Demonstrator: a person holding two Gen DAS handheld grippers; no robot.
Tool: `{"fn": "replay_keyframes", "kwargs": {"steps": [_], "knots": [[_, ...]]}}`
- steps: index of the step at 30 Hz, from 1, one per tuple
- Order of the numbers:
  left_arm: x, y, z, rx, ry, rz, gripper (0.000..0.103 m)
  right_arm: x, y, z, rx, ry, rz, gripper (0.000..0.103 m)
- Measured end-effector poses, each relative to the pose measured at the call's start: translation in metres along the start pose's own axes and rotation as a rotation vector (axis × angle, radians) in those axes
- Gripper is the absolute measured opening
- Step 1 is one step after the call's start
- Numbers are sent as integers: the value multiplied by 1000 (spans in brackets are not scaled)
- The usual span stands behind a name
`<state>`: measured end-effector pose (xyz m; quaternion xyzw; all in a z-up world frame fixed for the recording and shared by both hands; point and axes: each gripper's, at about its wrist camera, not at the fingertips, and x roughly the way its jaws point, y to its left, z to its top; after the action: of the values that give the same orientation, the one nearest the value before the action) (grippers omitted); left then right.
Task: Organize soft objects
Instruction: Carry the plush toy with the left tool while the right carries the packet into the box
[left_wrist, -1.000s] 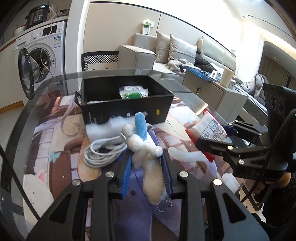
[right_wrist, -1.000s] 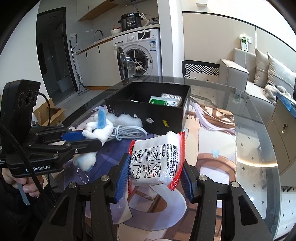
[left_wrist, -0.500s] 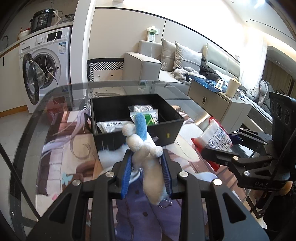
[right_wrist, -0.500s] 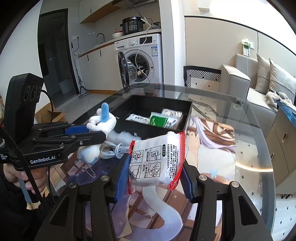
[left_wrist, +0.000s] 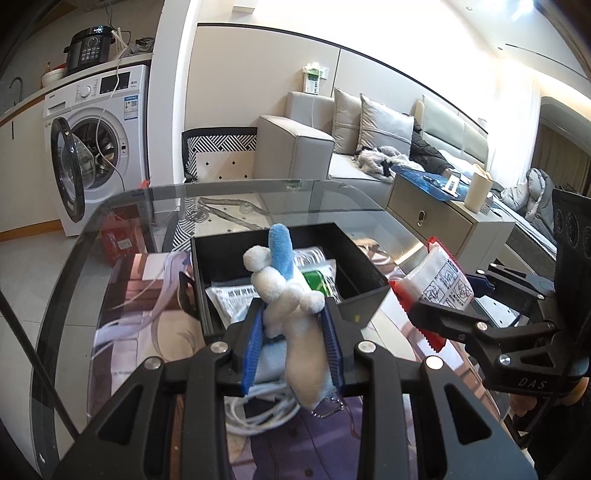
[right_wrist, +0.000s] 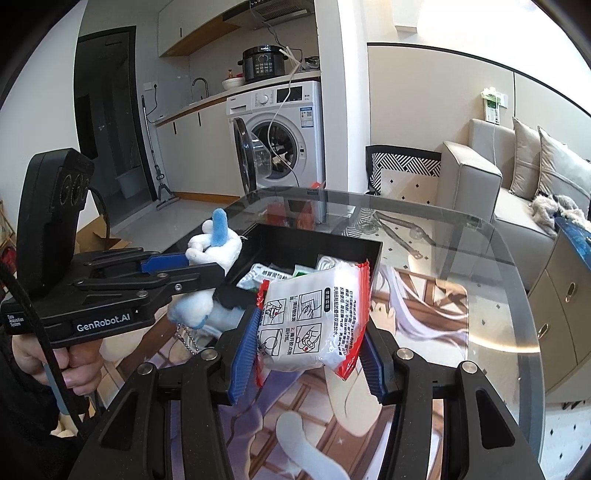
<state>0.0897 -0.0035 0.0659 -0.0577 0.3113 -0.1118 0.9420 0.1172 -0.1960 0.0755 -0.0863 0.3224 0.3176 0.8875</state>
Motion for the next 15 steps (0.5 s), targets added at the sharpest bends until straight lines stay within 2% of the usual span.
{"fn": "replay_keyframes", "kwargs": {"steps": [15], "knots": [[31,21,19,-47,2,16,29,42,-6,23,-18,9,-2,51]]}}
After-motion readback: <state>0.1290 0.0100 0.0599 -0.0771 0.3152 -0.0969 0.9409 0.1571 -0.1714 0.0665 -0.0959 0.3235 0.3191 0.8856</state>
